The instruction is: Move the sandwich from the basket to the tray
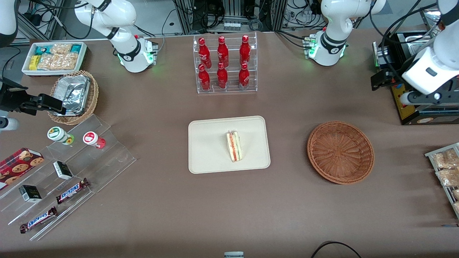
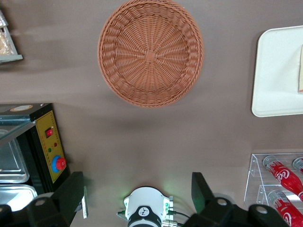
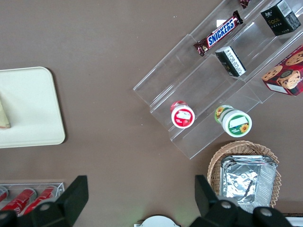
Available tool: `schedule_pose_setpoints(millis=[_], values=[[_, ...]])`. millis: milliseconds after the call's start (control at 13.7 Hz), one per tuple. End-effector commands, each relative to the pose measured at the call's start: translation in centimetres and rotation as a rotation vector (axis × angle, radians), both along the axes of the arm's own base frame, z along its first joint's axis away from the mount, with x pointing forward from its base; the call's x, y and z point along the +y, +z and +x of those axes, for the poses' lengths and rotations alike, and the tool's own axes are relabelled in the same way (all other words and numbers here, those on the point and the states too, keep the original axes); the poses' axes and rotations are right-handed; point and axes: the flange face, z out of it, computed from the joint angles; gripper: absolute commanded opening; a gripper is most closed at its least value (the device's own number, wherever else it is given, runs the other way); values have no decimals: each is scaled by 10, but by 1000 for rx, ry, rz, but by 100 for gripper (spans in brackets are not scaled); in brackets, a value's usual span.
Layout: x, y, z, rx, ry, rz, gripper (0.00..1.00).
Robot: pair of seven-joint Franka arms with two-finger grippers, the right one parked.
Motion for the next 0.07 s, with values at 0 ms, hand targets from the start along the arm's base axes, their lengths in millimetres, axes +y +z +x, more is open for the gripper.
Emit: schedule_pose_setpoints(millis=[0], values=[[7, -5, -5, 16, 5, -6, 100]])
